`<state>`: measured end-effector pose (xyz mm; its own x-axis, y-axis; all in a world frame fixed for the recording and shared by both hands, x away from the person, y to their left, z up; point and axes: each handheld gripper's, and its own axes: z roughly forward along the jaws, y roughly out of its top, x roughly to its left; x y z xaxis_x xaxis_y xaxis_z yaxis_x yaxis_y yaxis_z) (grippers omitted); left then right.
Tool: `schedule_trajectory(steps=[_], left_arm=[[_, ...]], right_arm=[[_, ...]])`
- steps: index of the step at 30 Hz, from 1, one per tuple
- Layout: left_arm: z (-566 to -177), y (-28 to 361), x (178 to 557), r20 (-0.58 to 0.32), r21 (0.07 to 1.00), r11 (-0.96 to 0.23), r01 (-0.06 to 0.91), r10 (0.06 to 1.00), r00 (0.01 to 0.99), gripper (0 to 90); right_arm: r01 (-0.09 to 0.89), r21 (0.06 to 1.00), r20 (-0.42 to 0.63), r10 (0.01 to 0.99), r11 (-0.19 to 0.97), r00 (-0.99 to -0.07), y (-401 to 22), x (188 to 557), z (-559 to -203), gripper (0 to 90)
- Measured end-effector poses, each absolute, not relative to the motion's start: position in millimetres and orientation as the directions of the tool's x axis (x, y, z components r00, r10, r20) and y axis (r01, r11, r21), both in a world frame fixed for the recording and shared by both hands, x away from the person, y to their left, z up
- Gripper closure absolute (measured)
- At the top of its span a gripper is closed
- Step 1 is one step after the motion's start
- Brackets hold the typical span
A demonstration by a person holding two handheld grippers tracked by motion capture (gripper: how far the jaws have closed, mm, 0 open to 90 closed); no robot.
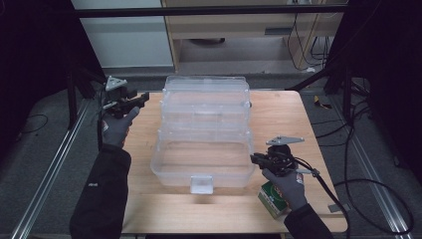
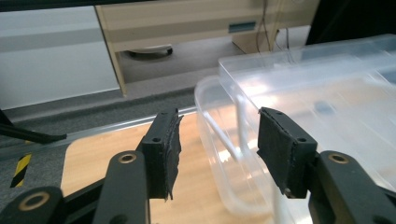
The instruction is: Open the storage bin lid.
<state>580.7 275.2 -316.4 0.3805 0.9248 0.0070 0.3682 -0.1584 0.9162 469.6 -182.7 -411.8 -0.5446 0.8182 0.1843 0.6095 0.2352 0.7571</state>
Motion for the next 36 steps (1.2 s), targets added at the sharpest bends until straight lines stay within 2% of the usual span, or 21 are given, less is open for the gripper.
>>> schedule_trajectory(steps=[8,16,21,28,36], left_arm=[[-322,277,539,0.053,0.916,-0.214,0.339,0.903,0.425,54.9],[-330,272,511,0.073,0.91,-0.248,0.333,0.885,0.459,56.2],[-342,274,497,0.053,0.905,-0.239,0.353,0.886,0.462,57.5],[-377,271,476,0.007,0.878,-0.237,0.415,0.875,0.484,63.5],[-400,258,471,0.044,0.83,-0.303,0.469,0.872,0.487,63.5]], right_arm=[[0.614,0.754,0.188,0.819,0.234,-0.543,-183,470,-412,78.6],[0.615,0.753,0.189,0.819,0.233,-0.542,-183,470,-412,78.5],[0.612,0.755,0.186,0.819,0.234,-0.543,-183,470,-412,78.5],[0.616,0.753,0.189,0.821,0.231,-0.539,-183,470,-412,78.4],[0.608,0.758,0.181,0.818,0.238,-0.546,-183,470,-412,78.1]])
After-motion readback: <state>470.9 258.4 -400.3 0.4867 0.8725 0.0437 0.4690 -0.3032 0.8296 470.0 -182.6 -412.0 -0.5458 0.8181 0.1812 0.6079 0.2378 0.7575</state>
